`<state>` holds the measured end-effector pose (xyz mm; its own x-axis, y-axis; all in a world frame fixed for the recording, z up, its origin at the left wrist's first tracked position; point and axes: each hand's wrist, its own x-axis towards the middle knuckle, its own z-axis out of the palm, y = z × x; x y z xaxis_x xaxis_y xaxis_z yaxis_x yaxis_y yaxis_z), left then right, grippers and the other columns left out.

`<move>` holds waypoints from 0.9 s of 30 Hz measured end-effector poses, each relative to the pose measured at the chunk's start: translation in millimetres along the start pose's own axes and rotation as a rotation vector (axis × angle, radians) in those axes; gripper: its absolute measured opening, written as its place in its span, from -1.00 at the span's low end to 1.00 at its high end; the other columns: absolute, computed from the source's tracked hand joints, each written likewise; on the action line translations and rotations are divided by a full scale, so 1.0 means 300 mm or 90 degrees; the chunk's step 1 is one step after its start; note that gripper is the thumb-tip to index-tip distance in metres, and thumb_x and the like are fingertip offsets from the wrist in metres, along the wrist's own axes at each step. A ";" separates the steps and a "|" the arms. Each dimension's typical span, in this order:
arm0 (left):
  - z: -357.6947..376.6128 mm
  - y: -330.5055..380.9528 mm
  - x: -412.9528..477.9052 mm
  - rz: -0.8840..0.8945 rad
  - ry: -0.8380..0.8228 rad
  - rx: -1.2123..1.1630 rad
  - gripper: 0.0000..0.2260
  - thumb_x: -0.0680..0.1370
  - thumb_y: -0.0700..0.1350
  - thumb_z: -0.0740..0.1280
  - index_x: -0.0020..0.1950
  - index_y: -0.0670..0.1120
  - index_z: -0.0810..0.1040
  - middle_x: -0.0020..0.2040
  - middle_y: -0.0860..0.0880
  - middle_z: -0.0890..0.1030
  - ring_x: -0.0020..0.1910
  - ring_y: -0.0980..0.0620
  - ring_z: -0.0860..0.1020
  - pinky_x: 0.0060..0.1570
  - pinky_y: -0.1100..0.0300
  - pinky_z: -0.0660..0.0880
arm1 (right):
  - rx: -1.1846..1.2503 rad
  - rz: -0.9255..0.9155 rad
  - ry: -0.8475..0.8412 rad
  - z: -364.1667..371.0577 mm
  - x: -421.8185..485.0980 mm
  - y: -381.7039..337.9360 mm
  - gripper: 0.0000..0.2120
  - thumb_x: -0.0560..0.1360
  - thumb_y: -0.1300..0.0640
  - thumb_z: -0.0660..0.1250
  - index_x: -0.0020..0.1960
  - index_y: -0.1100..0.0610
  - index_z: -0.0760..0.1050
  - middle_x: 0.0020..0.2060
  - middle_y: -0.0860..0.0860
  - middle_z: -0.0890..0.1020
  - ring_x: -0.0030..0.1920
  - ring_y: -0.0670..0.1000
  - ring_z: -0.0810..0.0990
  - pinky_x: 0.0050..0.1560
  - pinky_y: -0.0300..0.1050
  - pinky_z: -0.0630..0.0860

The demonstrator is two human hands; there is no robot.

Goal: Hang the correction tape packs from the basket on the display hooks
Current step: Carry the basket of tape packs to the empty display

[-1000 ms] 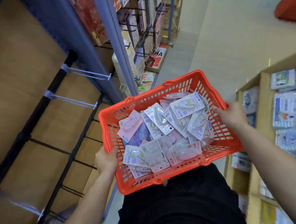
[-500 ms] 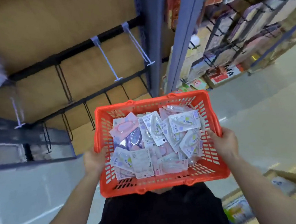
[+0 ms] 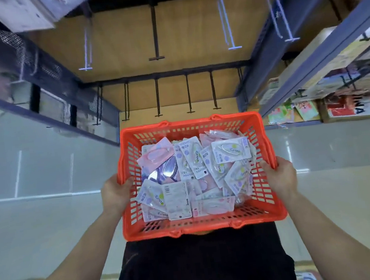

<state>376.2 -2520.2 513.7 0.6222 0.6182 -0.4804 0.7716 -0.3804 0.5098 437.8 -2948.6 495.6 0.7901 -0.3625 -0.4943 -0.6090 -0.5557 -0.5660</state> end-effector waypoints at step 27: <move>1.187 -0.987 1.119 -0.031 0.022 0.043 -0.72 0.61 -0.04 0.37 0.17 -0.23 0.62 0.02 -0.28 0.69 0.00 -0.29 0.65 0.03 -0.03 0.54 | -0.018 -0.012 0.039 1.424 0.844 0.815 -0.79 0.60 0.07 0.37 0.04 0.23 0.63 -0.21 0.16 0.66 -0.26 0.16 0.58 -0.14 -0.09 0.47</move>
<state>403.9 -2445.0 -52.6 0.5802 0.6602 -0.4770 0.8083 -0.3945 0.4370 459.3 -2856.7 -49.9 0.8045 -0.3961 -0.4427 -0.5928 -0.5836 -0.5550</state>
